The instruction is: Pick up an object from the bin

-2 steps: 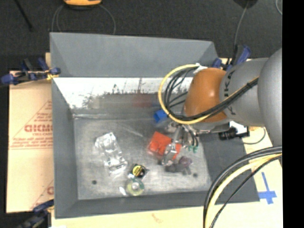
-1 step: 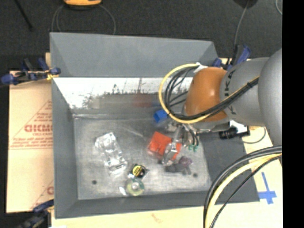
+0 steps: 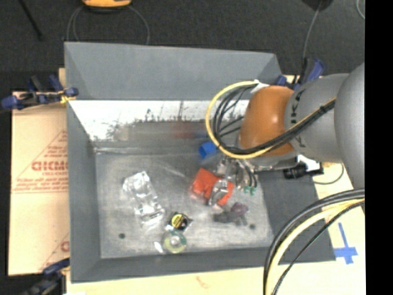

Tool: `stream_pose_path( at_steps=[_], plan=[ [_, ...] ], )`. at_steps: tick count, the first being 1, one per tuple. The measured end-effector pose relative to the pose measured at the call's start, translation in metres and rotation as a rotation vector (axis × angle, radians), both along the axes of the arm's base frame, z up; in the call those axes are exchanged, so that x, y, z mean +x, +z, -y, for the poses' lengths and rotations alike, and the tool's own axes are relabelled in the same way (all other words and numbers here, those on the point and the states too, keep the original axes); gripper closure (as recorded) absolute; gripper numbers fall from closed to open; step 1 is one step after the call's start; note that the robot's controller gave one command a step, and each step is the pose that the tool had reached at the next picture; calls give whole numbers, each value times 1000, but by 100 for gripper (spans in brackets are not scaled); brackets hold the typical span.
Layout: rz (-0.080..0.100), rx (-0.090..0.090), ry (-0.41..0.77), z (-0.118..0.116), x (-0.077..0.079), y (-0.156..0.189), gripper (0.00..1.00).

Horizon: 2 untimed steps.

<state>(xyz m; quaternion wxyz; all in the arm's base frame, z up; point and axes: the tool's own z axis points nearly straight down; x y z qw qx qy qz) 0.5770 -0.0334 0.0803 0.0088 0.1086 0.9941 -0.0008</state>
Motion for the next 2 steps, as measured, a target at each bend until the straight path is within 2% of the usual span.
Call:
stream_pose_path(
  at_steps=[1,2],
  plan=[
    [-6,3,2,0,3,68,100],
    [-8,4,5,1,5,115,100]
  ],
)
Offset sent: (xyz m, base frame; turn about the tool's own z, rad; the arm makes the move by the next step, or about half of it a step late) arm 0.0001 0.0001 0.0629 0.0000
